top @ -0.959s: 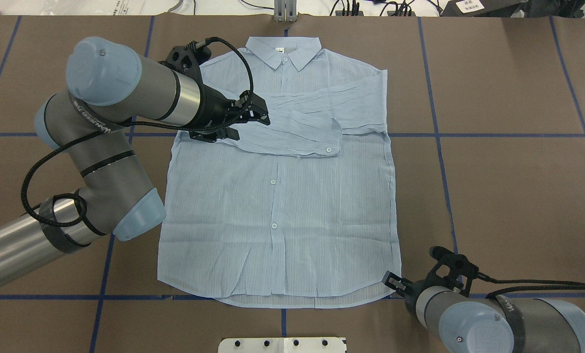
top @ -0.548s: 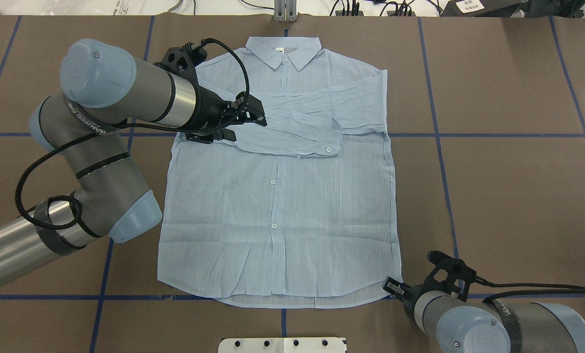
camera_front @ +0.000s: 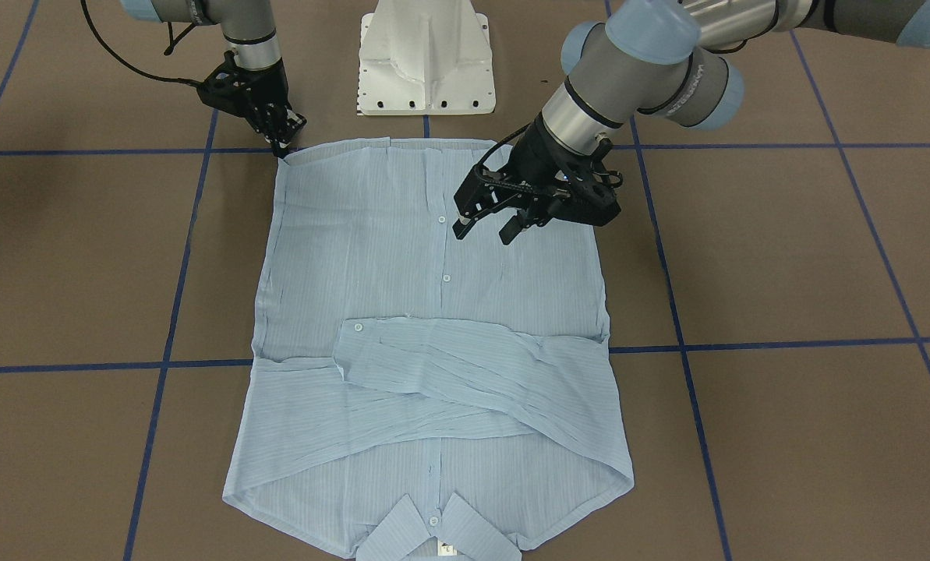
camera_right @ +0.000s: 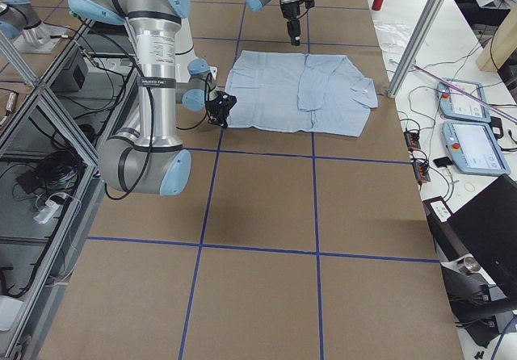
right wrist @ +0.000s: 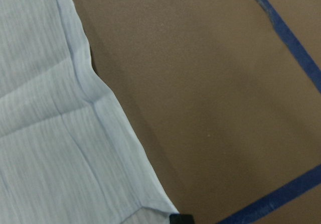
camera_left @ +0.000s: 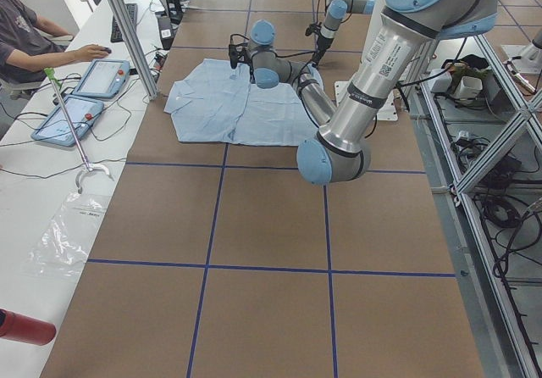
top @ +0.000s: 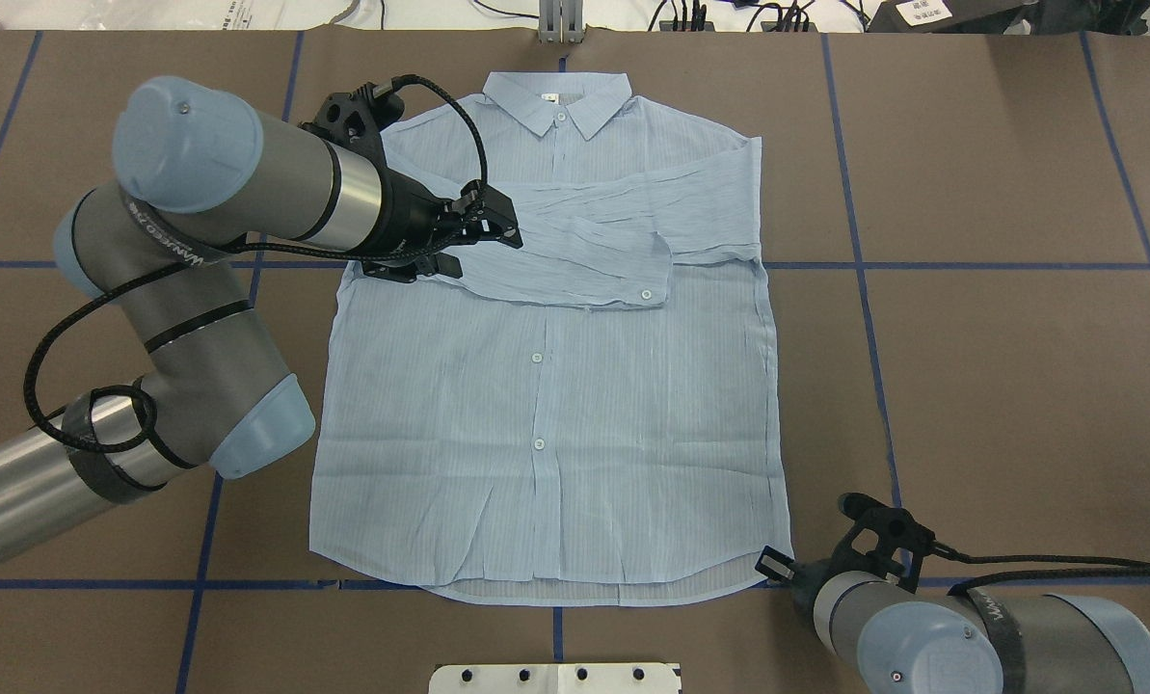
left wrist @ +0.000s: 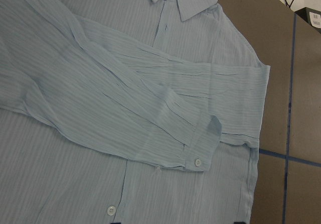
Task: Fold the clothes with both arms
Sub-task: 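Release the sleeve and hold the left gripper above the folded sleeves, then move the left gripper down to the hem corner nearest it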
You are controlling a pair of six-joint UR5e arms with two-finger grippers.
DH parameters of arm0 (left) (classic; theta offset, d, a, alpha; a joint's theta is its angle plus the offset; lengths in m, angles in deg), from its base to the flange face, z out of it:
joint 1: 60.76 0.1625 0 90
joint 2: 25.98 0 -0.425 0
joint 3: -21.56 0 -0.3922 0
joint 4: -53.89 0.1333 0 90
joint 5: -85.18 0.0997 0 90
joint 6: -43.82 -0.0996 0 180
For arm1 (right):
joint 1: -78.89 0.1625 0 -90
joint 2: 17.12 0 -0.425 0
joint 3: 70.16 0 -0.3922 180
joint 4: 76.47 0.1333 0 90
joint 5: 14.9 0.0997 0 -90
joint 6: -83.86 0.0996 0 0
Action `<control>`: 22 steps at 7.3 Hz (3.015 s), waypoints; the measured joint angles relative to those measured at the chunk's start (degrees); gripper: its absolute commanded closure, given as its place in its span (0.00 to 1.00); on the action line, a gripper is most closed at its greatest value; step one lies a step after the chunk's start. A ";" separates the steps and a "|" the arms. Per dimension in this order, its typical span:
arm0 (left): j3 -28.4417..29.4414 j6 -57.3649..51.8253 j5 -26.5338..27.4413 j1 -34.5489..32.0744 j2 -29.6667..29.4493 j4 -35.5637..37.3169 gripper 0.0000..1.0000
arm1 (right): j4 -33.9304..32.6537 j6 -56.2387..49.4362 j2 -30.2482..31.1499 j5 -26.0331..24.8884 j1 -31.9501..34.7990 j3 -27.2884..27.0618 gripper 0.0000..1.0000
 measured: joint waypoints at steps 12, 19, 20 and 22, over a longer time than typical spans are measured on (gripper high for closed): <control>-1.51 0.09 0.96 0.18 1.87 0.01 0.20 | -2.39 -0.17 -1.53 -0.70 1.00 -0.05 1.00; -11.75 0.09 9.62 7.98 18.46 0.06 0.22 | -2.44 -0.44 -2.00 -0.37 1.67 -2.76 1.00; -13.94 0.31 12.17 11.44 23.41 0.13 0.22 | -2.44 -0.43 -2.29 -0.33 1.66 -2.72 1.00; -15.85 3.37 16.55 18.81 29.58 1.09 0.25 | -2.44 -0.44 -2.55 -0.30 1.60 -2.63 1.00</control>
